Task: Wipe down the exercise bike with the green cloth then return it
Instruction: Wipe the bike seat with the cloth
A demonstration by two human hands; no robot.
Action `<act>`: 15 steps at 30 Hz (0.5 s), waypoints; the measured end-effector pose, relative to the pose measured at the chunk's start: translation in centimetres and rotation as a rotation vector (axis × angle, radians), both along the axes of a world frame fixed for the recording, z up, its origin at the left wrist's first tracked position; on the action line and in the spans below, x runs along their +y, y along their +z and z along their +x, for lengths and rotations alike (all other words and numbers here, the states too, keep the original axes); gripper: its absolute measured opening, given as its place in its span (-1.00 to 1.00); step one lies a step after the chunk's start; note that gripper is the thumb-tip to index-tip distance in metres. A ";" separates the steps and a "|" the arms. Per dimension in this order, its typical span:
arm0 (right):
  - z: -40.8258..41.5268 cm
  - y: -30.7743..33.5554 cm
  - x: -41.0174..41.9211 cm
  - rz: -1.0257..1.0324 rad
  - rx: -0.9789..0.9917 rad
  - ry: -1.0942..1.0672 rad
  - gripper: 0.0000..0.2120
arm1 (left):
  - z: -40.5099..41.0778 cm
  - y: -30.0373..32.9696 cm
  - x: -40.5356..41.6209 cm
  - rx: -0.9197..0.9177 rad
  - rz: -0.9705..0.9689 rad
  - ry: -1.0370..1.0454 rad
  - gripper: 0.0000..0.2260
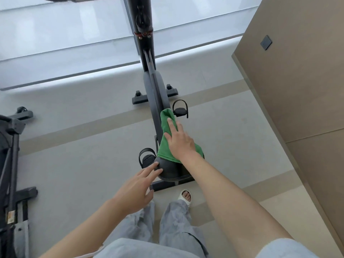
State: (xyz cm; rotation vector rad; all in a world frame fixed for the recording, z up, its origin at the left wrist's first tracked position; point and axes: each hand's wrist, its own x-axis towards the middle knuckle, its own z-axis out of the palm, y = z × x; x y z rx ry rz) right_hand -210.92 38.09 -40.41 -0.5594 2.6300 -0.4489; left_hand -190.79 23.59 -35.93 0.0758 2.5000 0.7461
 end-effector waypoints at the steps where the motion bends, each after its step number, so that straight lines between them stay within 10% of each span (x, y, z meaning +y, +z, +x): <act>1: 1.1 0.1 1.2 0.010 0.025 0.008 -0.39 | 0.2 -0.1 -0.1 -0.001 0.004 0.004 -0.35; 15: 12.8 0.6 7.6 0.045 0.264 0.229 -0.45 | -0.7 1.2 -4.4 0.054 0.100 0.332 -0.61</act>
